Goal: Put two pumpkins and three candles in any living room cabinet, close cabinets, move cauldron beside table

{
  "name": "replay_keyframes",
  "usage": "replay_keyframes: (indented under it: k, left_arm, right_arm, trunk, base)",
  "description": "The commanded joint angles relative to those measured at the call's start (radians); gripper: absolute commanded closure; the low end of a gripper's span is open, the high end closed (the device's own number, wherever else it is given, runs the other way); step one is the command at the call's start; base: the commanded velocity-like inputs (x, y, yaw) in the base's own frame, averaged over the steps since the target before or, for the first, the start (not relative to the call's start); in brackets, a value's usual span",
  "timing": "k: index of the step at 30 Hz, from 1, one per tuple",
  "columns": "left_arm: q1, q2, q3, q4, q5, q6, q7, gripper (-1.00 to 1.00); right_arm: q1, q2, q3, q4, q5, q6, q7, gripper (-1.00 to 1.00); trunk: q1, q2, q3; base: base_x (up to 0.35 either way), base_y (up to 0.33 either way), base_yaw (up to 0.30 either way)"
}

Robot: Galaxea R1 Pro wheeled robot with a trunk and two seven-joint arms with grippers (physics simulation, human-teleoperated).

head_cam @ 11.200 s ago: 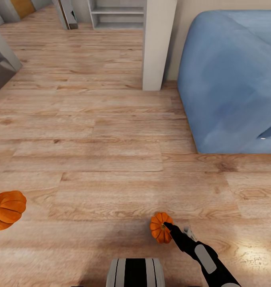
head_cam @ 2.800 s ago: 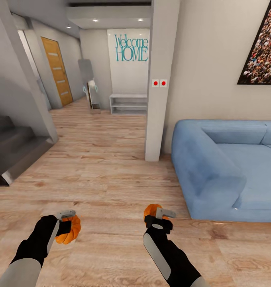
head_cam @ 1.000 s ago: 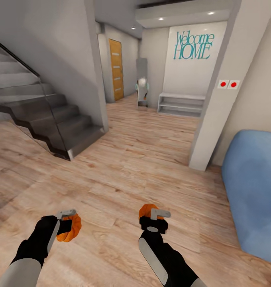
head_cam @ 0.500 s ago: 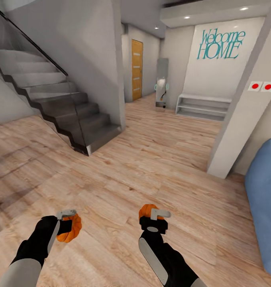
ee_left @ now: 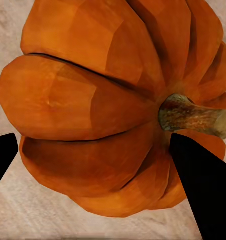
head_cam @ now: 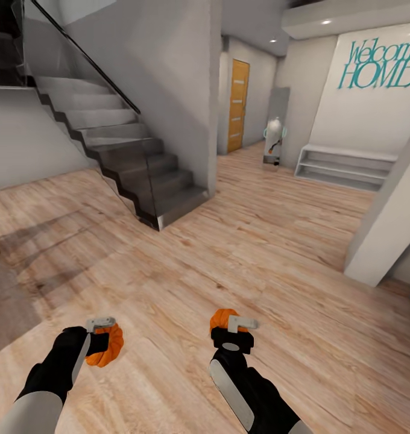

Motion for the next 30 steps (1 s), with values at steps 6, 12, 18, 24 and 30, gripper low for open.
replay_keyframes:
  k: [6,12,18,24,30]
  left_arm:
    - [0.0,0.0,-0.001,0.0,-0.003,-0.001,0.003,1.0]
    - [0.0,0.0,-0.001,0.0,-0.003,-0.001,0.003,1.0]
    - [0.0,0.0,-0.001,0.0,-0.003,0.0,0.003,1.0]
    - [0.0,0.0,-0.001,0.0,-0.003,0.0,0.003,1.0]
    - [0.0,0.0,-0.001,0.0,-0.003,0.0,0.001,1.0]
  right_arm:
    - [0.0,0.0,0.0,0.001,0.003,0.0,0.0,1.0]
    - [0.0,0.0,0.0,0.001,0.003,0.0,0.0,1.0]
    - [0.0,0.0,0.0,0.001,0.003,0.0,0.0,1.0]
    - [0.0,0.0,0.0,0.002,0.003,0.0,0.0,1.0]
    - [0.0,0.0,0.0,0.006,0.003,-0.001,0.0,1.0]
  trunk:
    - [0.0,0.0,0.0]
    - [0.0,0.0,0.0]
    - [0.0,0.0,0.0]
    - [0.0,0.0,0.0]
    - [0.0,0.0,0.0]
  base:
    - [0.0,0.0,0.291]
    - [0.0,0.0,0.291]
    - [0.0,0.0,0.291]
    - [0.0,0.0,0.291]
    - [0.0,0.0,0.291]
